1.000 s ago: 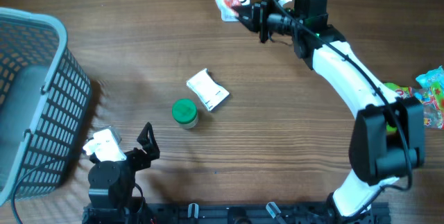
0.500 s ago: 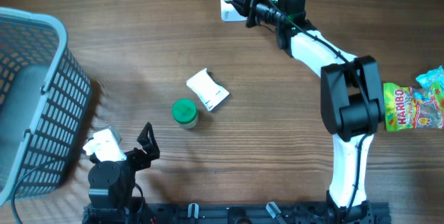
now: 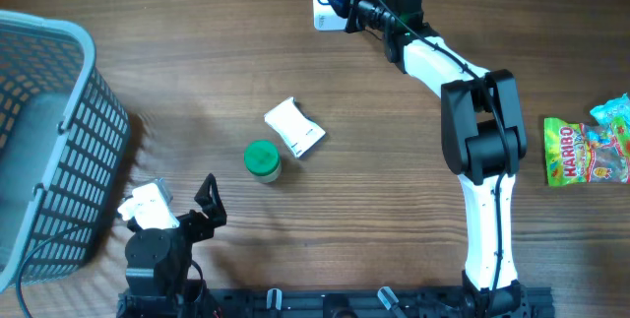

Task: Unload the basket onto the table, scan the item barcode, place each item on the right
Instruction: 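Lift the tissue pack and hold it in front of the scanner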

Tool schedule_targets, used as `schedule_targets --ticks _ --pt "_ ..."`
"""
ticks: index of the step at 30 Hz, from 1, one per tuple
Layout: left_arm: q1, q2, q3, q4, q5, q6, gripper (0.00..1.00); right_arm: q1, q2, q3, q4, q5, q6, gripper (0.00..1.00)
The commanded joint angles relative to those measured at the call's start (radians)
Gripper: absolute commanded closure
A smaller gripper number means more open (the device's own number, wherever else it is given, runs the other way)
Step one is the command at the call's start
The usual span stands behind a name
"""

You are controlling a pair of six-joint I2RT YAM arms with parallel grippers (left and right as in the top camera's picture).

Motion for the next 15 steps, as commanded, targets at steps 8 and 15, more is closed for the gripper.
schedule_targets --ticks 8,15 --pt "-0.002 -0.006 -0.003 0.003 0.012 -0.005 0.00 -0.016 0.022 0.029 0.073 -0.260 0.007 0.96" --pt "-0.002 -0.006 -0.003 0.003 0.012 -0.005 0.00 -0.035 -0.008 0.029 0.054 -0.382 0.003 0.96"
